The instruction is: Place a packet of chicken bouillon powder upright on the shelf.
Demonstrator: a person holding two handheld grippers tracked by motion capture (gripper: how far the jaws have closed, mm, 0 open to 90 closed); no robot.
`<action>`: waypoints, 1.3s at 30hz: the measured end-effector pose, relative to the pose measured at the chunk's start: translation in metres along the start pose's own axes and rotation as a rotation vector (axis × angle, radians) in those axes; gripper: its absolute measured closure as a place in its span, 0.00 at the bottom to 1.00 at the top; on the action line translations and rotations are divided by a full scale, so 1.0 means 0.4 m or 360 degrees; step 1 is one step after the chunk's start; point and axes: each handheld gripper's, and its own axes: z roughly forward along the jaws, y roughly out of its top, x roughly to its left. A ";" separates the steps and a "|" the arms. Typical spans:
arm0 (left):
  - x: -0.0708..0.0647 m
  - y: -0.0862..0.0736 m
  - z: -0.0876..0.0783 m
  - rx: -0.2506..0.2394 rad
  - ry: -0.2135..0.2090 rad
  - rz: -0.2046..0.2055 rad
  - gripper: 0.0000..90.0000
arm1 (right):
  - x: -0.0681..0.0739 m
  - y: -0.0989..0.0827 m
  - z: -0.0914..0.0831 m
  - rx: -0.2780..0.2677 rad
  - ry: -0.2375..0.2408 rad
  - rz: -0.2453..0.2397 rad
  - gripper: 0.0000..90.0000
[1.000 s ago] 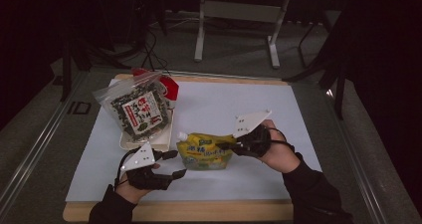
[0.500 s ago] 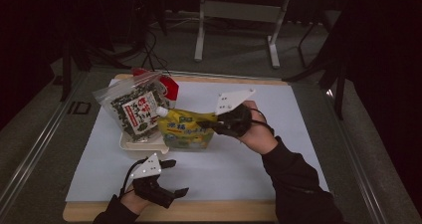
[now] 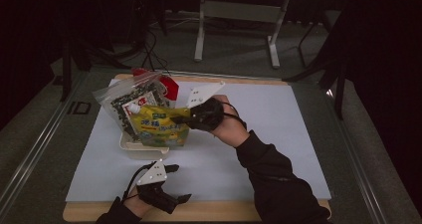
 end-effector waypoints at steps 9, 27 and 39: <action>-0.004 0.000 0.000 0.0004 0.0002 0.0031 0.02 | 0.003 0.024 0.099 0.0002 0.0039 -0.0001 1.00; 0.000 -0.001 0.000 -0.0008 0.0000 0.0013 0.02 | -0.013 -0.036 0.233 0.0052 0.0101 0.0166 1.00; 0.000 0.000 0.000 -0.0043 0.0018 0.0045 0.02 | 0.001 -0.074 0.180 0.0054 0.0062 0.0194 0.66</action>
